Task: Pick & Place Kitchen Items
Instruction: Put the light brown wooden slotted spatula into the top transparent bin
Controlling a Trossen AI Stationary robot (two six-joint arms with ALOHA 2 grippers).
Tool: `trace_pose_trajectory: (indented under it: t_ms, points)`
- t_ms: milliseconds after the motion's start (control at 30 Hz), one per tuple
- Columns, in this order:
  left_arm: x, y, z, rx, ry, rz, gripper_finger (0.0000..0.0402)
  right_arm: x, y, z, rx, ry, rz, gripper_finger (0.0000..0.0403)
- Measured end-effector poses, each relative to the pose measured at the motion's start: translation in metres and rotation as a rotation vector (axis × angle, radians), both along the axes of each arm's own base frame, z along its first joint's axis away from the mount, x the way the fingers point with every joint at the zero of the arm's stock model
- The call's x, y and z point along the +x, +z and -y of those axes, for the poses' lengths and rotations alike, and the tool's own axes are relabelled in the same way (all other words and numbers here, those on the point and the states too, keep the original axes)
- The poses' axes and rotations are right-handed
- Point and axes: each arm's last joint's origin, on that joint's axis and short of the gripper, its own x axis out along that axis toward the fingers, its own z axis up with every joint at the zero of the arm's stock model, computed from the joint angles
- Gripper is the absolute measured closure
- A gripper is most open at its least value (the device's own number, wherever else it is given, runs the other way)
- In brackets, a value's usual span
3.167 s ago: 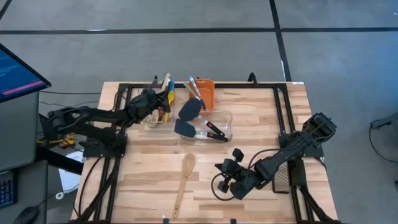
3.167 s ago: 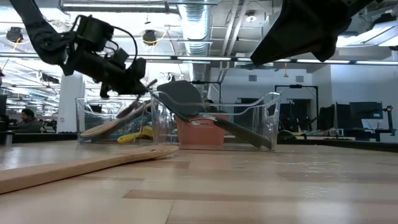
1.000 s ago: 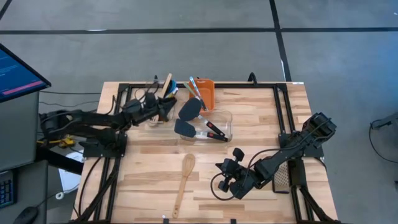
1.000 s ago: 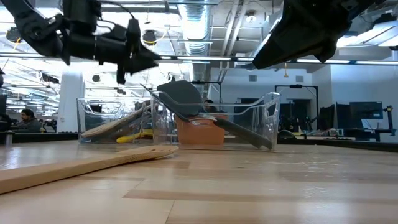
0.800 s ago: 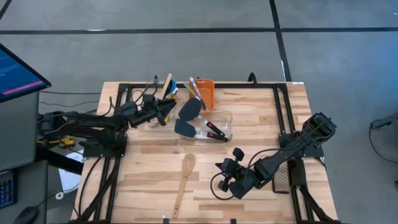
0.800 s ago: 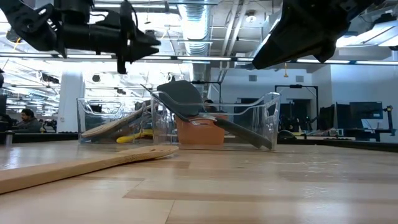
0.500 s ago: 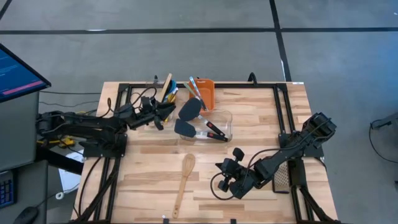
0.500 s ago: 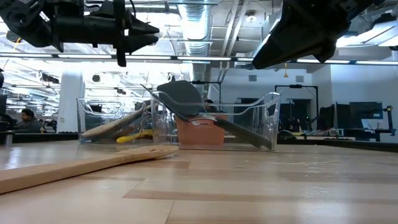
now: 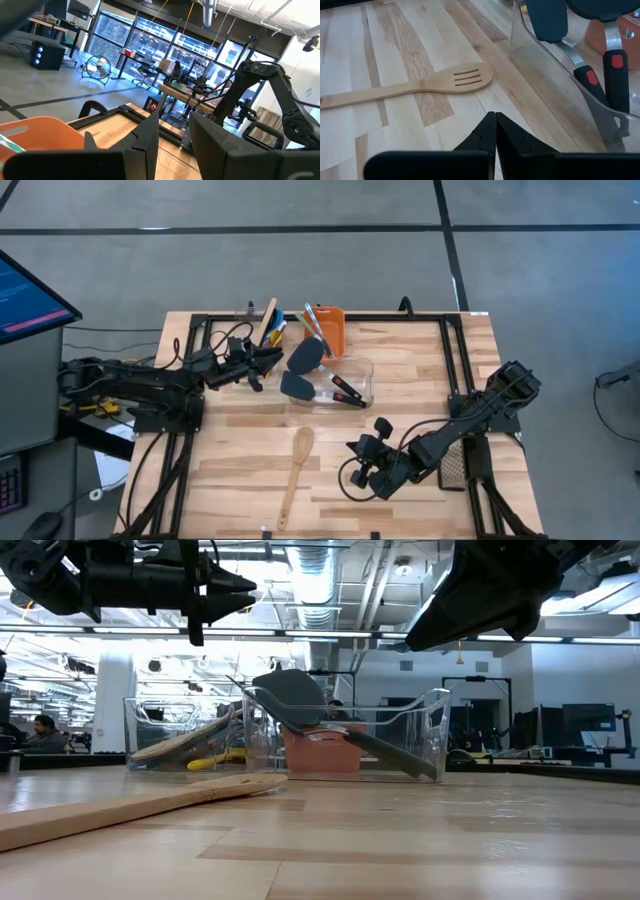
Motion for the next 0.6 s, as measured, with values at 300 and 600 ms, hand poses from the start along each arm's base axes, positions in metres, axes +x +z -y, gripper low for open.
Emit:
trace_pose_trajectory:
  t_ms: [300, 600]
  points:
    - [0.0, -0.0001, 0.0, 0.0, 0.0, 0.0, 0.0307, 0.0005, 0.0006, -0.0004, 0.005, 0.0, 0.008, 0.0403]
    - [0.0001, 0.0001, -0.0001, 0.0, 0.001, 0.0, 0.0307, 0.0004, 0.0004, -0.0003, 0.004, 0.0, 0.006, 0.0403]
